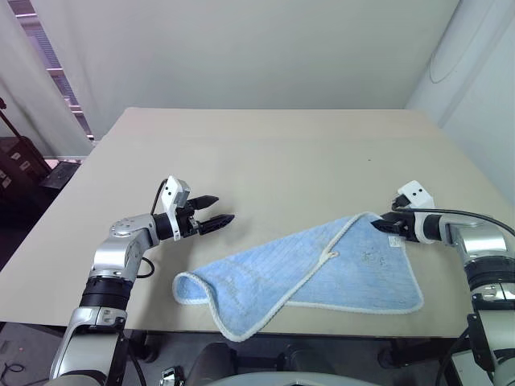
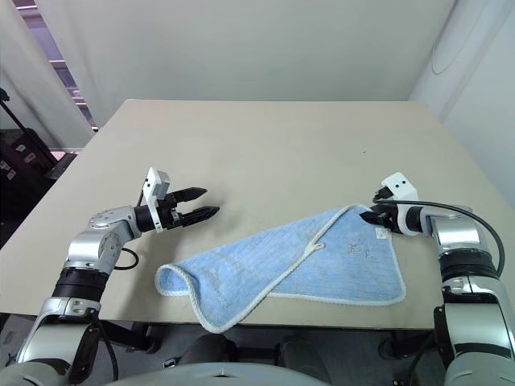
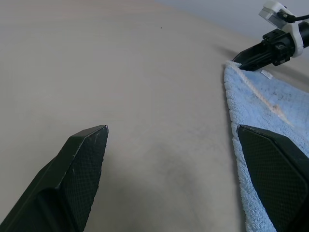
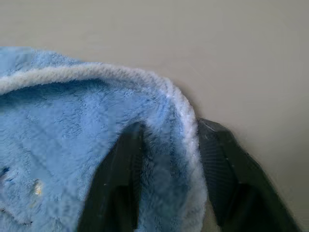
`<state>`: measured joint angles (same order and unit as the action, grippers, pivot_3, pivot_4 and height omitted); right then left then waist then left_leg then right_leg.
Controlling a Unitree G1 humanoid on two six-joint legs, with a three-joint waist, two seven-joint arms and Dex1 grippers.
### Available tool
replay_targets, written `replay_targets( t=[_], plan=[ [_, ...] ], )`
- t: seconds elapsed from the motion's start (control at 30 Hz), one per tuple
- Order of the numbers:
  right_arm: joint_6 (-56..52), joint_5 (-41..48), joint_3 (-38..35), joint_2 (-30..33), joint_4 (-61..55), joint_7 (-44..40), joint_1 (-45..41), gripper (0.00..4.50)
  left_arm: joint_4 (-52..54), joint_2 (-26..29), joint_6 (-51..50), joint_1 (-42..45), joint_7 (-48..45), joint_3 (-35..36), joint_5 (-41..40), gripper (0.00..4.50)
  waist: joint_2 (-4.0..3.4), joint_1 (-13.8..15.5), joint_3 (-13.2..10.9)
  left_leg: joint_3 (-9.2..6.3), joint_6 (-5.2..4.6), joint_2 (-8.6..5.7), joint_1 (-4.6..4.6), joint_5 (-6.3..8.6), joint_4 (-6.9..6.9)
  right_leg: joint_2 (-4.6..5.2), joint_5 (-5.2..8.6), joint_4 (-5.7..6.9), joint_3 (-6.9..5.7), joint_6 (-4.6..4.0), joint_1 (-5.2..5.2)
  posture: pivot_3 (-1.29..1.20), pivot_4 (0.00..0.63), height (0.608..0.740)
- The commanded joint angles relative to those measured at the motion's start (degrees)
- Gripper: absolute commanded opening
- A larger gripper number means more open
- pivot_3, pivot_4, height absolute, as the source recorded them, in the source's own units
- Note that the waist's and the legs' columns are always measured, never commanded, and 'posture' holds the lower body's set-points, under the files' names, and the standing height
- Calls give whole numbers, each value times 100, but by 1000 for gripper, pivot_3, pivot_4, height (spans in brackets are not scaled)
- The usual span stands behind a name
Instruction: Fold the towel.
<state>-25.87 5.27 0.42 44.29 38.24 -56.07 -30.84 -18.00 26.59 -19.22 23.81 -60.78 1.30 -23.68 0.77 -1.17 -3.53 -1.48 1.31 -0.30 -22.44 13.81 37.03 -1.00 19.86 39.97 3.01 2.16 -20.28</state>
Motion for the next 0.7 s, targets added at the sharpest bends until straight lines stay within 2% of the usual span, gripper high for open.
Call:
replay_targets(
  t=[0.03,0.07,0.2,0.4,0.5,0.6,0.7],
  plan=[
    [60,-331,245,52,-30,172,196,392,136,63,118,100,-12,70,25,4500,4,2,3,0,0,0,3,0,2,0,0,0,0,0,3,0,0,740],
    [89,-329,240,68,-86,174,228,50,134,67,108,113,-20,66,24,4500,9,4,6,0,0,0,4,0,4,0,0,0,0,0,6,0,0,740],
    [63,-224,14,137,-486,333,258,16,92,91,88,173,-62,75,29,4500,12,10,7,1,0,-1,5,0,15,5,0,0,0,-1,11,0,0,740],
    [91,764,-1322,100,-2104,740,201,16,12,143,61,258,-134,116,7,4500,-20,15,-10,9,0,-4,-21,0,12,11,-4,0,3,8,-15,0,0,740],
    [-265,1244,-1903,32,-2955,1159,-56,16,119,201,-187,320,-282,146,-150,4500,-20,5,-11,7,0,-1,-31,0,-3,2,-6,0,3,11,-32,0,0,740],
    [-570,1485,-2089,-3,-3452,1466,-300,16,138,278,-288,376,-430,98,-166,4500,-19,12,-11,2,0,2,-30,0,-16,-1,-6,1,1,10,-37,0,0,740],
    [-675,1405,-2029,5,-3477,1873,-705,16,247,365,-371,417,-608,28,-177,4500,-19,18,-11,2,0,2,-31,0,-15,1,-6,1,0,9,-37,0,0,740]
  ],
)
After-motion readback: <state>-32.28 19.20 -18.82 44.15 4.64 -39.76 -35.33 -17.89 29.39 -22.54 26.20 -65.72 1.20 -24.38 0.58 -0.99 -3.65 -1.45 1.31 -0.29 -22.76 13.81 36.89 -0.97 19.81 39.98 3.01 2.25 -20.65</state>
